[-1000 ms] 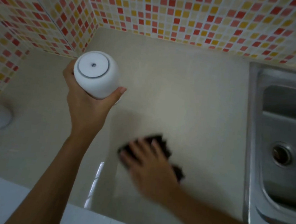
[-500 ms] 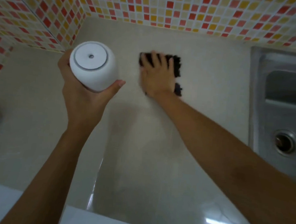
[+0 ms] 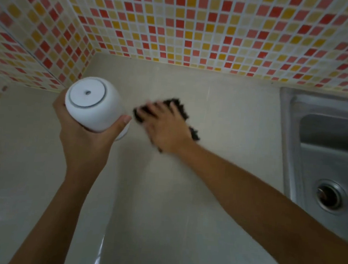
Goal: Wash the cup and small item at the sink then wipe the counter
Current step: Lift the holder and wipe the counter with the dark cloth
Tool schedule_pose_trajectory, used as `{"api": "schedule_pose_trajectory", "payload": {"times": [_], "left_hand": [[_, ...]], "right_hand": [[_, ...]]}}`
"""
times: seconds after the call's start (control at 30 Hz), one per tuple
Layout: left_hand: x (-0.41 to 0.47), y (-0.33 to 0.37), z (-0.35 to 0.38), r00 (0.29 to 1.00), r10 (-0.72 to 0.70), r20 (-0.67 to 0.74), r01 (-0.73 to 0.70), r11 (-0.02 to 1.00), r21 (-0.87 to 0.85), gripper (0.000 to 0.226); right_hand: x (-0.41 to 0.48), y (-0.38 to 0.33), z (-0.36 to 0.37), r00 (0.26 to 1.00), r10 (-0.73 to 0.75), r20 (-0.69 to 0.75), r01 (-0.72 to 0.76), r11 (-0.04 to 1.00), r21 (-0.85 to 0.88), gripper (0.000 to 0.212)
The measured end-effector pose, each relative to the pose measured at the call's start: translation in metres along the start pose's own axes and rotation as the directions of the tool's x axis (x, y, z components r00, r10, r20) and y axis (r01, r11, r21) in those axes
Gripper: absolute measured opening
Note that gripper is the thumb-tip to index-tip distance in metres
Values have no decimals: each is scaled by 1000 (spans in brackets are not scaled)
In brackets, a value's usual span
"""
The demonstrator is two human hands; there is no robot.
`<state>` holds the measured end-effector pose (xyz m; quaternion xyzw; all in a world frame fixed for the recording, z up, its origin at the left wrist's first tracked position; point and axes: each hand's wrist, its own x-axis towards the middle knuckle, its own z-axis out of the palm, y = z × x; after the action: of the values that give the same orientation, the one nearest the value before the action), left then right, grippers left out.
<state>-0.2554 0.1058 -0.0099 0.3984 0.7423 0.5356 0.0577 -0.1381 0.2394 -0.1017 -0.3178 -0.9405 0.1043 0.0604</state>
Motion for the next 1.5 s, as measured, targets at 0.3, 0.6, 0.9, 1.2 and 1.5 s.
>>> {"api": "schedule_pose_trajectory", "payload": {"times": [0.3, 0.6, 0.9, 1.2, 1.5], "left_hand": [[-4, 11, 9, 999, -40, 35, 42, 998, -36, 94], [7, 48, 46, 995, 7, 95, 5, 993, -121, 94], [-10, 40, 3, 995, 49, 91, -48, 999, -17, 96], [-22, 49, 4, 989, 40, 142, -37, 999, -20, 97], [-52, 54, 33, 974, 12, 224, -3, 999, -42, 95]], "right_hand": [[-50, 65, -6, 872, 464, -155, -465, 885, 33, 48], [-238, 6, -14, 983, -71, 171, 79, 996, -46, 50], [-36, 58, -6, 845, 529, -75, -533, 844, -57, 51], [-246, -138, 17, 950, -260, 175, 256, 966, 44, 49], [-185, 99, -20, 981, 190, -21, -192, 973, -130, 47]]}}
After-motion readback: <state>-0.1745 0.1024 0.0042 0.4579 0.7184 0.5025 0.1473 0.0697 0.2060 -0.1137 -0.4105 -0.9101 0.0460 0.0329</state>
